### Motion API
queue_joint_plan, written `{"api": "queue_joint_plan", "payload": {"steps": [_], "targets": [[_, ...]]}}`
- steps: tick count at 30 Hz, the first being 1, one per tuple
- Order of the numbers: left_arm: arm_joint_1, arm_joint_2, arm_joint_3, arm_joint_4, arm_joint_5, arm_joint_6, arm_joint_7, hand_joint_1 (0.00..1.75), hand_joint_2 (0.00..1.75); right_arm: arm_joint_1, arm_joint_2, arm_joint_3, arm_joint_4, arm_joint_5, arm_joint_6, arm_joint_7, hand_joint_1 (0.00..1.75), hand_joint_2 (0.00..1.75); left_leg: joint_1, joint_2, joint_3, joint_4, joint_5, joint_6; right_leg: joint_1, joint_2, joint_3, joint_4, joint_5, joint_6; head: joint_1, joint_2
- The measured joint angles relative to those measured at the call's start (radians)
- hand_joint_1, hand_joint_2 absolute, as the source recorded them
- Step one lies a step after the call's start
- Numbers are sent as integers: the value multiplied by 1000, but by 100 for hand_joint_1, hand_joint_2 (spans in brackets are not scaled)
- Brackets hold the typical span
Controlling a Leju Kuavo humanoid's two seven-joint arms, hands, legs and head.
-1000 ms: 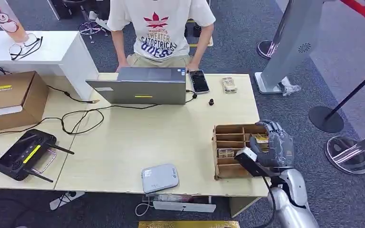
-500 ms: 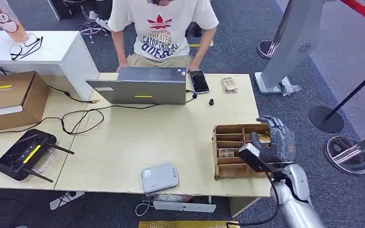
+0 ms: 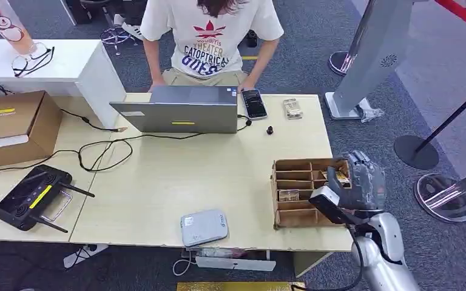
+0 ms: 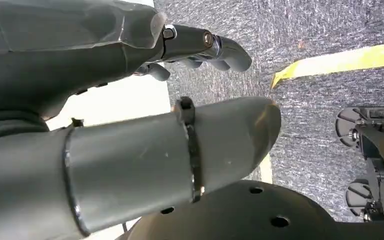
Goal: Pass the card to the sensor for recognition and then transmit it.
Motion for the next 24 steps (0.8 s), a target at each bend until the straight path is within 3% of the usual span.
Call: {"api": "queue_joint_plan", "payload": {"steps": [11,24], "targets": [[1,0,0,0,0,-2,0,0,0,72,-20,-16,-105,33,44,29,96,175,0,0,0,0,0,0,0,0,0,0,0,0,0,0],[1,0,0,0,9,0,-2,0,0,53,-22,-12,-96,48,96,26,101,175,0,0,0,0,0,0,0,0,0,0,0,0,0,0]]}}
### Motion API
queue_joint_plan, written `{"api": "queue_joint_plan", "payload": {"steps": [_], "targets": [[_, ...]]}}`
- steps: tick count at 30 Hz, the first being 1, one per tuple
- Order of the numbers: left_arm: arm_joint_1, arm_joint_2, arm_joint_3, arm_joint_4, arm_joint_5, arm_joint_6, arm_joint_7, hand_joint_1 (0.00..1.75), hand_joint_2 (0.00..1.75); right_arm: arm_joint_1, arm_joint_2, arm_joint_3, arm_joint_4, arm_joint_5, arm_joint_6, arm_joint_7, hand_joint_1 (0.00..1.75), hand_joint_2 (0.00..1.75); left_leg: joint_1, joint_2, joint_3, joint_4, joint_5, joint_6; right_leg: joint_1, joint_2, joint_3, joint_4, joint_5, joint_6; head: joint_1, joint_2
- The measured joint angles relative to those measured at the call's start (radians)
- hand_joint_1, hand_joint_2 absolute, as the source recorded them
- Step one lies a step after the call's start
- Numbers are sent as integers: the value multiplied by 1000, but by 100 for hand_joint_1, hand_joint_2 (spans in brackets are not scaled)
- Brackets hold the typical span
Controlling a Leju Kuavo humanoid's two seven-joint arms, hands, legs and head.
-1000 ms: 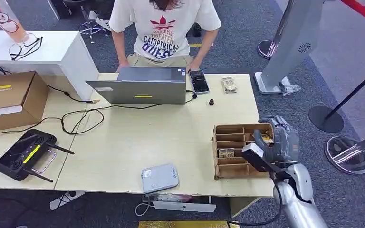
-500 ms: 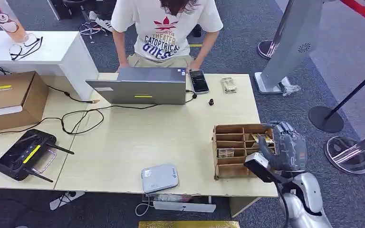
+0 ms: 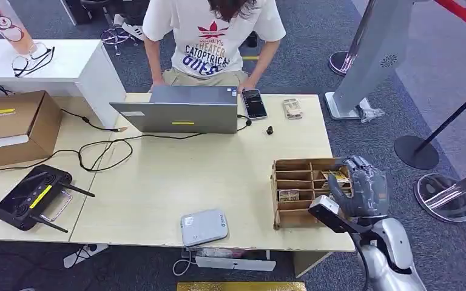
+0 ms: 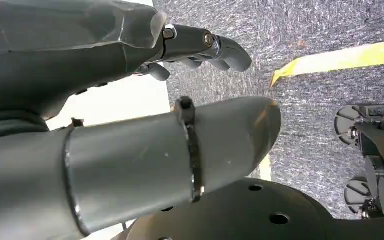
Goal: Pass the card to the sensor for recognition and then transmit it.
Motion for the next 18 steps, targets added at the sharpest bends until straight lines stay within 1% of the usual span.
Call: {"api": "queue_joint_plan", "payload": {"steps": [1,2,3,6,8,9,10,13,14,18], "targets": [[0,0,0,0,0,0,0,0,0,-4,0,1,5,0,1,0,101,175,0,0,0,0,0,0,0,0,0,0,0,0,0,0],[0,0,0,0,0,0,0,0,0,-7,0,1,8,0,1,0,106,175,0,0,0,0,0,0,0,0,0,0,0,0,0,0],[0,0,0,0,0,0,0,0,0,-9,0,2,13,0,2,0,103,175,0,0,0,0,0,0,0,0,0,0,0,0,0,0],[0,0,0,0,0,0,0,0,0,-13,0,2,27,-3,10,0,101,175,0,0,0,0,0,0,0,0,0,0,0,0,0,0],[0,0,0,0,0,-1,0,0,0,-15,0,2,36,-3,12,0,101,175,0,0,0,0,0,0,0,0,0,0,0,0,0,0],[0,0,0,0,0,-1,0,0,0,-15,0,2,40,-4,12,1,105,175,0,0,0,0,0,0,0,0,0,0,0,0,0,0],[0,0,0,0,0,-1,0,0,0,-16,0,2,44,-4,12,3,105,175,0,0,0,0,0,0,0,0,0,0,0,0,0,0],[0,0,0,0,0,-1,0,0,0,-17,-1,2,54,-4,15,6,103,175,0,0,0,0,0,0,0,0,0,0,0,0,0,0],[0,0,0,0,0,-1,0,0,0,-17,-1,2,57,-5,15,6,99,175,0,0,0,0,0,0,0,0,0,0,0,0,0,0],[0,0,0,0,2,-1,0,0,0,-19,-1,2,68,-15,19,8,98,175,0,0,0,0,0,0,0,0,0,0,0,0,0,0]]}}
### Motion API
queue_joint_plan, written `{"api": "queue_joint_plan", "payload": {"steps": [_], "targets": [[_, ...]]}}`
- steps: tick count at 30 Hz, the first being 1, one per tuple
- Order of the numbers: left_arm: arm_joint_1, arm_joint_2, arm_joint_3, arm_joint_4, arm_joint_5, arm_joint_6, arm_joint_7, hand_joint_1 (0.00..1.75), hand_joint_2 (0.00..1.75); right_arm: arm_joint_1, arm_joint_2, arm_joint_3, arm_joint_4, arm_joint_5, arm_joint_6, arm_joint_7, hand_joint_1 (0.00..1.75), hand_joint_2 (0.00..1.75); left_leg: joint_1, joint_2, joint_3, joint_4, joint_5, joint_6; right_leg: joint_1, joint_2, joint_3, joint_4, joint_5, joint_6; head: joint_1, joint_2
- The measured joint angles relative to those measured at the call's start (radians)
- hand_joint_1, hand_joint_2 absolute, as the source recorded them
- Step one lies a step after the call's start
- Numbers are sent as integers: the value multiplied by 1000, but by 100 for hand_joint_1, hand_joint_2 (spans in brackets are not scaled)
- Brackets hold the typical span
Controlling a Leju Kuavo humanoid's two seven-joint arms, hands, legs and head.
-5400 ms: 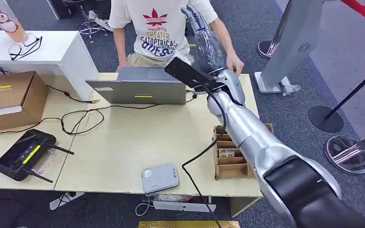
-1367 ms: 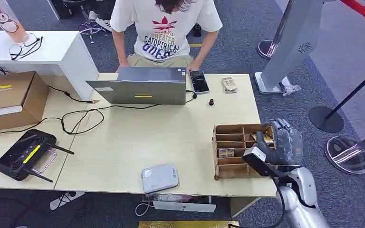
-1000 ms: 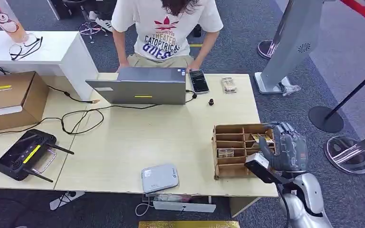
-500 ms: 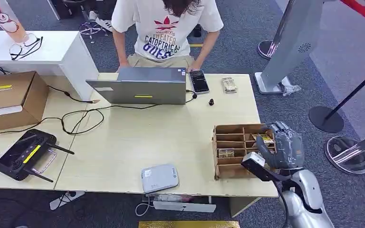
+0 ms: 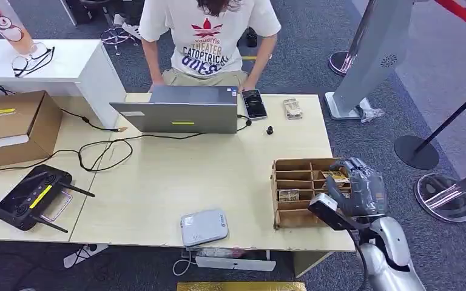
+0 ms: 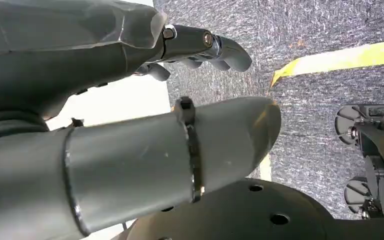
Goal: Pass the card to the sensor for recognition and then transmit it.
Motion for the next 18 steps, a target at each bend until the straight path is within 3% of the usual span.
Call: {"api": "queue_joint_plan", "payload": {"steps": [18], "targets": [[1,0,0,0,6,3,0,0,0,-4,0,-5,24,11,12,11,106,175,0,0,0,0,0,0,0,0,0,0,0,0,0,0]]}}
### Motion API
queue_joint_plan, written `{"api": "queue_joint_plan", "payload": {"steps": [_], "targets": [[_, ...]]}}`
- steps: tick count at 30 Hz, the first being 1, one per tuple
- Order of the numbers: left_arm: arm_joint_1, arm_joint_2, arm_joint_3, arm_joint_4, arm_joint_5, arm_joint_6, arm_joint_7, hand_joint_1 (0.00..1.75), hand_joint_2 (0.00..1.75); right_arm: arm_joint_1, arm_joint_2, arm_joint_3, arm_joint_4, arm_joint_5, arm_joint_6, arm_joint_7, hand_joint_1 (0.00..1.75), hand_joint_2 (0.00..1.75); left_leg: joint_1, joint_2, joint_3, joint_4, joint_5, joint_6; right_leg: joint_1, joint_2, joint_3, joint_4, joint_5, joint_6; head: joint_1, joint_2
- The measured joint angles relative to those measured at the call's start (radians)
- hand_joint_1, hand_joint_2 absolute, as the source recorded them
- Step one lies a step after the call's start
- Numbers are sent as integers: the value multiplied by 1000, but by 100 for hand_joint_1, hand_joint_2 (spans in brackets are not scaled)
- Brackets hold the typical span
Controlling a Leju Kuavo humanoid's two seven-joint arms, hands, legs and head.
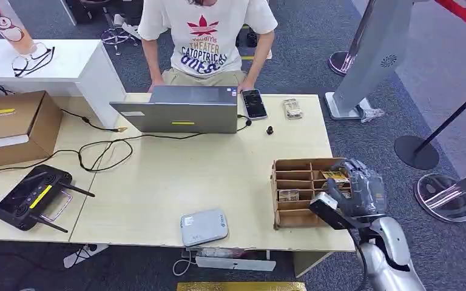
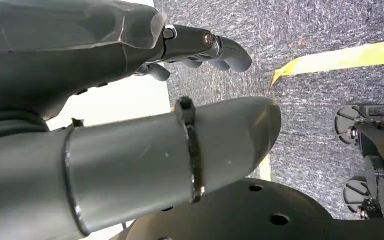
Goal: Pass the card to the sensor for recognition and then transmit it.
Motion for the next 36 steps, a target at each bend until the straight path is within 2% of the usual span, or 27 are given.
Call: {"api": "queue_joint_plan", "payload": {"steps": [5,8,9,12,14,23,24,27,31,36], "targets": [[1,0,0,0,0,0,0,0,0,6,0,-13,5,5,2,5,103,175,0,0,0,0,0,0,0,0,0,0,0,0,0,0],[2,0,0,0,-1,0,0,0,0,19,0,-27,5,5,2,6,108,175,0,0,0,0,0,0,0,0,0,0,0,0,0,0],[2,0,0,0,-2,0,0,0,0,22,0,-30,5,5,2,6,103,175,0,0,0,0,0,0,0,0,0,0,0,0,0,0],[2,0,0,0,-3,0,0,0,0,30,0,-37,5,5,2,6,108,175,0,0,0,0,0,0,0,0,0,0,0,0,0,0],[2,0,0,0,-3,-1,0,0,0,33,0,-40,5,5,2,6,103,175,0,0,0,0,0,0,0,0,0,0,0,0,0,0],[2,1,0,0,-4,-3,0,0,0,34,0,-41,29,6,5,6,101,175,0,0,0,0,0,0,0,0,0,0,0,0,0,0],[2,1,0,0,-4,-3,0,0,0,34,0,-41,33,6,7,6,106,175,0,0,0,0,0,0,0,0,0,0,0,0,0,0],[2,3,0,0,-6,-3,0,0,0,32,0,-41,40,5,12,5,108,175,0,0,0,0,0,0,0,0,0,0,0,0,0,0],[2,6,0,0,-6,-2,0,0,0,22,0,-39,51,5,18,0,103,175,0,0,0,0,0,0,0,0,0,0,0,0,0,0],[2,8,0,0,-8,-2,0,0,0,7,1,-35,65,5,23,0,105,175,0,0,0,0,0,0,0,0,0,0,0,0,0,0]]}}
